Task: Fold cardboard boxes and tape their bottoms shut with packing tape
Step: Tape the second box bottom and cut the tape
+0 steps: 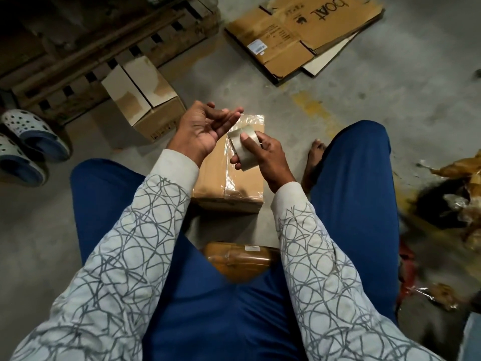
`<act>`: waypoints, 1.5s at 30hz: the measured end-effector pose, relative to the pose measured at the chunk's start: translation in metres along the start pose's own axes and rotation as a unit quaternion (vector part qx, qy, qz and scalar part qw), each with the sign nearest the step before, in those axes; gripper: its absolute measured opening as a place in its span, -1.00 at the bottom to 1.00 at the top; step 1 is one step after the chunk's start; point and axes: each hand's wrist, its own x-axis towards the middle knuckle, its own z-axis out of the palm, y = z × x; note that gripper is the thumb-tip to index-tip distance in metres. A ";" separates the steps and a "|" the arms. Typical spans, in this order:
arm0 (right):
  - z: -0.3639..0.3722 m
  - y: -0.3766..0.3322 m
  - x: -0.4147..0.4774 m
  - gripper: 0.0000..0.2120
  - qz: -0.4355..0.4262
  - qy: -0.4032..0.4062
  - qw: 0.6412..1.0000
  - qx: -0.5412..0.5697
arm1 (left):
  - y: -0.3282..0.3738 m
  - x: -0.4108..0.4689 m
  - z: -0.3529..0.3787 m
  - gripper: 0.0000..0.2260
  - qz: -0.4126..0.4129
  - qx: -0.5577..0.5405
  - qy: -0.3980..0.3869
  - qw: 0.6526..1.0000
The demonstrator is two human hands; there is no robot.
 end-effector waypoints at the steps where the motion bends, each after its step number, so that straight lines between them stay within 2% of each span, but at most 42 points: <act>1: -0.002 0.002 -0.002 -0.79 -0.002 -0.004 1.000 -0.012 | 0.000 0.004 -0.002 -0.71 0.009 -0.021 0.010 1.000; 3: -0.004 0.004 -0.006 -0.82 -0.006 -0.019 0.999 -0.026 | 0.007 0.013 -0.009 -0.71 0.031 -0.058 0.032 0.997; 6: -0.004 0.005 -0.011 -0.77 -0.006 -0.042 0.998 -0.038 | 0.020 0.018 -0.018 -0.68 0.043 -0.063 0.048 0.996; 10: -0.007 0.007 -0.010 -0.78 0.010 -0.053 0.998 -0.034 | 0.028 0.006 -0.021 -0.74 0.023 -0.042 0.016 0.999; 13: -0.006 0.012 -0.007 -0.77 0.034 -0.040 0.996 -0.075 | 0.032 -0.005 -0.023 -0.81 0.008 -0.025 0.002 1.000; 15: -0.005 0.012 -0.004 -0.67 0.066 0.002 0.992 -0.111 | 0.031 -0.011 -0.024 -0.75 -0.005 0.003 -0.001 1.000; 17: -0.006 0.014 0.000 -0.47 0.086 0.042 0.986 -0.138 | 0.029 -0.020 -0.026 -0.71 -0.024 0.040 -0.014 0.999; 19: -0.008 0.016 0.002 -0.40 0.074 0.042 0.983 -0.163 | 0.026 -0.027 -0.028 -0.71 -0.037 0.080 -0.025 0.996; 23: -0.007 0.024 0.007 -0.78 0.043 0.047 0.978 -0.200 | 0.025 -0.034 -0.036 -0.68 -0.035 0.094 -0.017 0.995; 26: -0.006 0.024 0.008 -0.71 -0.010 0.102 0.940 -0.325 | 0.031 -0.036 -0.040 -0.70 -0.038 0.102 -0.011 0.994; 29: -0.007 0.024 0.007 -0.77 -0.031 0.154 0.923 -0.351 | 0.034 -0.037 -0.044 -0.73 -0.044 0.197 -0.009 0.979; 32: -0.009 0.024 0.003 -0.77 -0.069 0.173 0.899 -0.396 | 0.033 -0.036 -0.053 -0.66 -0.025 0.401 0.003 0.916; 36: -0.006 0.022 -0.003 -0.81 -0.160 0.179 0.846 -0.476 | 0.031 -0.033 -0.060 -0.57 -0.055 0.549 0.024 0.834; 40: -0.003 0.022 -0.004 -0.83 -0.203 0.161 0.823 -0.505 | 0.015 -0.033 -0.058 -0.33 -0.079 0.697 -0.004 0.713; 42: -0.003 0.023 -0.002 -0.83 -0.189 0.162 0.836 -0.489 | 0.001 -0.032 -0.058 -0.41 -0.029 0.769 -0.005 0.639; 44: -0.006 0.025 0.001 -0.79 -0.162 0.161 0.851 -0.472 | -0.008 -0.028 -0.061 -0.56 0.068 0.831 0.020 0.551; 45: -0.008 0.026 0.001 -0.77 -0.149 0.156 0.855 -0.471 | -0.009 -0.027 -0.062 -0.63 0.113 0.842 0.034 0.526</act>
